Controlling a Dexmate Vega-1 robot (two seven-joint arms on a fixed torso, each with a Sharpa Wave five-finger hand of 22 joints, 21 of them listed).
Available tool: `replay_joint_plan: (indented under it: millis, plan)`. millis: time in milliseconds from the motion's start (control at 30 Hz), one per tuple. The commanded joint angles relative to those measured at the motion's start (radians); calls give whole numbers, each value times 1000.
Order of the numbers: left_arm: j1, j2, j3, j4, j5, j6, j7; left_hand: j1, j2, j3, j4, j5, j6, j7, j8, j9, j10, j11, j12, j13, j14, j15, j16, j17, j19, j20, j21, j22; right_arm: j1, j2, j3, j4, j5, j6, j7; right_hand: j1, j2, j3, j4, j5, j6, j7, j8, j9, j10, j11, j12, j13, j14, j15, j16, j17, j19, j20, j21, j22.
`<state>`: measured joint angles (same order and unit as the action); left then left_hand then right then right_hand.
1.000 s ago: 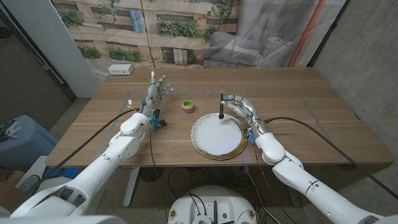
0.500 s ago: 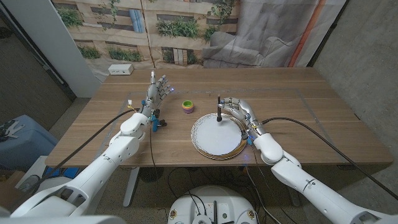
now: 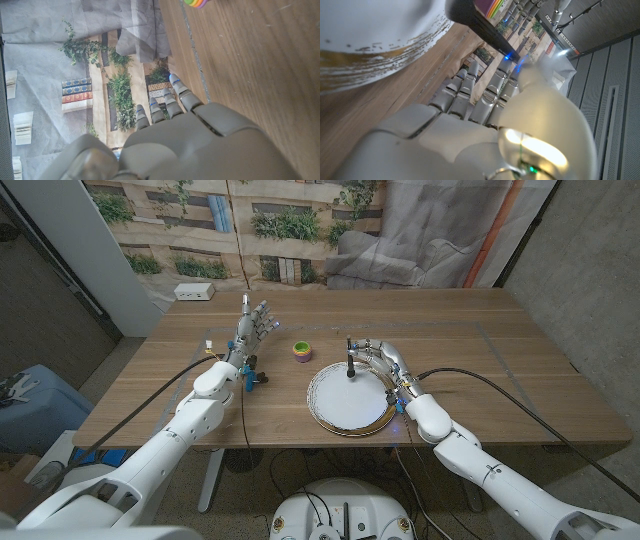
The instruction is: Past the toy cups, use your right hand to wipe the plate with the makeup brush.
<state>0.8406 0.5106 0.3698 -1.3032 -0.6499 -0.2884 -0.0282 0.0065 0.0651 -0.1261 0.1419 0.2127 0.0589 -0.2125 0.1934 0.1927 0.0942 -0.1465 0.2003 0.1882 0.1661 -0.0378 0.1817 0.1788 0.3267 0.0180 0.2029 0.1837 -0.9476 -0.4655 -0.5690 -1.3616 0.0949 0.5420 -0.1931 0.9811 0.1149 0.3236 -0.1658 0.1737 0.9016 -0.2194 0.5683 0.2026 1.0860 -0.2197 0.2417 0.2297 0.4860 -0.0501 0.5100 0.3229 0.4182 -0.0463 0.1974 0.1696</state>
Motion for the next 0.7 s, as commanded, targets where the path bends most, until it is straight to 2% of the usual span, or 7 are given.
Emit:
replay_joint_plan:
  millis: [33, 700]
  plan:
    - [0, 0, 0, 0, 0, 0, -1, -1, 15, -1, 7, 4, -2, -8, 3, 2, 0, -12, 7, 3, 8, -13, 3, 2, 7, 1, 6, 5, 17, 1, -12, 28, 1, 0, 16, 9, 0, -3, 2, 8, 11, 1, 7, 1, -1, -2, -2, 4, -6, -157, 1, 2, 0, -38, -1, 5]
    - [0, 0, 0, 0, 0, 0, 0, -1, 15, -1, 7, 4, -2, -8, 4, 2, 1, -11, 7, 3, 8, -14, 3, 2, 8, 0, 7, 5, -3, -29, -15, -16, 22, -48, 39, 8, 1, -6, 5, 9, 12, 1, 4, -1, -1, -2, -3, 6, -7, -154, 0, 2, 0, -35, 0, 5]
